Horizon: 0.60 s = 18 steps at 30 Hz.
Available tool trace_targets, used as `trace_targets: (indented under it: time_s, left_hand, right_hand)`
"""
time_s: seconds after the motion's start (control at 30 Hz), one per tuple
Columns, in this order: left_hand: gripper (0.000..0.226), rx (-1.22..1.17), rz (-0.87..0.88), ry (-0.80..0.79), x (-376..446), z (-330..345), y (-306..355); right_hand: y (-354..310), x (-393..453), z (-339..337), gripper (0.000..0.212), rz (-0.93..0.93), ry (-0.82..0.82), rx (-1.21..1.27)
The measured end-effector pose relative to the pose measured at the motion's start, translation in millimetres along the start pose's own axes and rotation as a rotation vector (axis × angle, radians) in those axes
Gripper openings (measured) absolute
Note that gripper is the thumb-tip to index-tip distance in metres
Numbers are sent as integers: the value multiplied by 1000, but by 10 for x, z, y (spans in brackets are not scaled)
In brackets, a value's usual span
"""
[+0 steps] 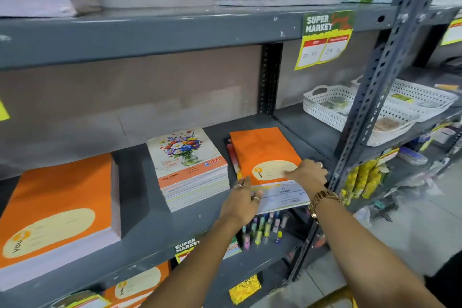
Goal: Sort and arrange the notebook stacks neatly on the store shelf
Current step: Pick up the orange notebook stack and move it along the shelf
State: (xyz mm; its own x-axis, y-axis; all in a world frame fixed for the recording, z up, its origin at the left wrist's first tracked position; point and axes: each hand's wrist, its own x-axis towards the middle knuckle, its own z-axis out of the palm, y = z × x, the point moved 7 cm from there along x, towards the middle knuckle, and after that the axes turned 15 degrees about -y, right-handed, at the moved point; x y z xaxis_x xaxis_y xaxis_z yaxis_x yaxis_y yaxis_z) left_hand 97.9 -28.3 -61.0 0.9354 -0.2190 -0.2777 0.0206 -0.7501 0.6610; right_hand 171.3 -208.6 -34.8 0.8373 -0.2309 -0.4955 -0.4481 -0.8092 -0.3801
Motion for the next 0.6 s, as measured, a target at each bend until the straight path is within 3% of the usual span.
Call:
trace_targets:
  time_s: [0.13, 0.23, 0.3, 0.43, 0.6]
  left_hand:
    - [49, -288, -104, 218, 62, -75, 66]
    - [43, -557, -217, 364, 64, -137, 67]
    - [41, -781, -304, 461, 38, -159, 32]
    - [32, -1074, -339, 536, 34, -169, -4]
    - [24, -1232, -269, 529, 0, -274, 102]
  right_hand:
    - [6, 97, -25, 74, 14, -43, 10]
    - [-1, 105, -33, 36, -29, -19, 81]
    - [-28, 87, -12, 13, -87, 34, 255]
    - [28, 75, -11, 38, -131, 109, 596]
    - [69, -4, -154, 16, -211, 156, 791]
